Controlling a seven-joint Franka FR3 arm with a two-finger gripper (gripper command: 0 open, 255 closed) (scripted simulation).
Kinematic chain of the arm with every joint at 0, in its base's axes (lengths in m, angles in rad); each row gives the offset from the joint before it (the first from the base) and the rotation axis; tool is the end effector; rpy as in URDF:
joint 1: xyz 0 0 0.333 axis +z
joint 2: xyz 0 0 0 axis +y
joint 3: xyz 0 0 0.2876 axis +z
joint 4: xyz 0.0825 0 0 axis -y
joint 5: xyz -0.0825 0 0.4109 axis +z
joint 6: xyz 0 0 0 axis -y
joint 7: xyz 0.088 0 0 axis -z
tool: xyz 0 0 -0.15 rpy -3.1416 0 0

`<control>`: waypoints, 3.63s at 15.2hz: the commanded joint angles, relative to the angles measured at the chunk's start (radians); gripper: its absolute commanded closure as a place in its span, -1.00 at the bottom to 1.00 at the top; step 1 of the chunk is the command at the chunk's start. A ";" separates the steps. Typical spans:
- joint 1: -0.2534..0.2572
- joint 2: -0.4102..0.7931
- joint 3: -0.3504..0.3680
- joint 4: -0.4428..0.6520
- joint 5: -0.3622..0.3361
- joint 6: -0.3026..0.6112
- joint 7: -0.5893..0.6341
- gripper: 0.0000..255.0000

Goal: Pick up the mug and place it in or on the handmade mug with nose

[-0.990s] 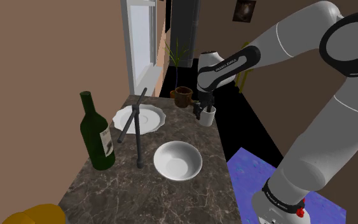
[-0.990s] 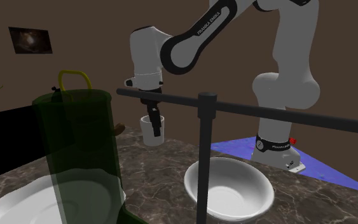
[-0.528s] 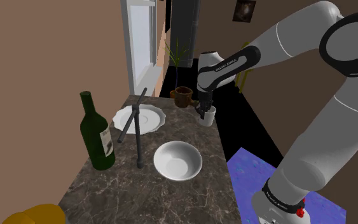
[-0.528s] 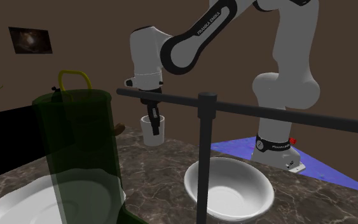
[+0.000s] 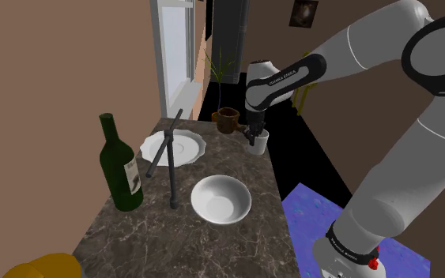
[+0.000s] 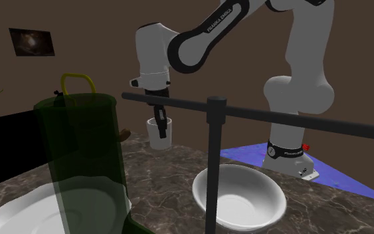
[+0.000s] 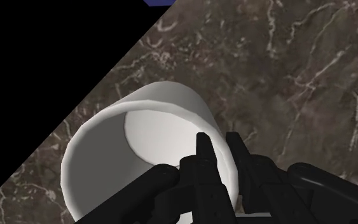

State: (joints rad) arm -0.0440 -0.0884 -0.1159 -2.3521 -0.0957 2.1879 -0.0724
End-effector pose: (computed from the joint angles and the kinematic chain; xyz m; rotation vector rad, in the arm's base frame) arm 0.4948 -0.0859 0.2714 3.0822 -0.0436 -0.1282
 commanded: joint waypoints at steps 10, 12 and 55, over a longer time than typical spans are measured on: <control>0.001 -0.072 0.003 0.078 0.000 -0.150 -0.007 1.00; 0.001 -0.082 0.004 0.095 0.000 -0.177 -0.008 1.00; -0.069 0.649 -0.022 1.364 0.096 -0.712 -0.131 1.00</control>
State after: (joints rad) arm -0.1150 0.5691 -0.1378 -0.9615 0.0010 1.4564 -0.2053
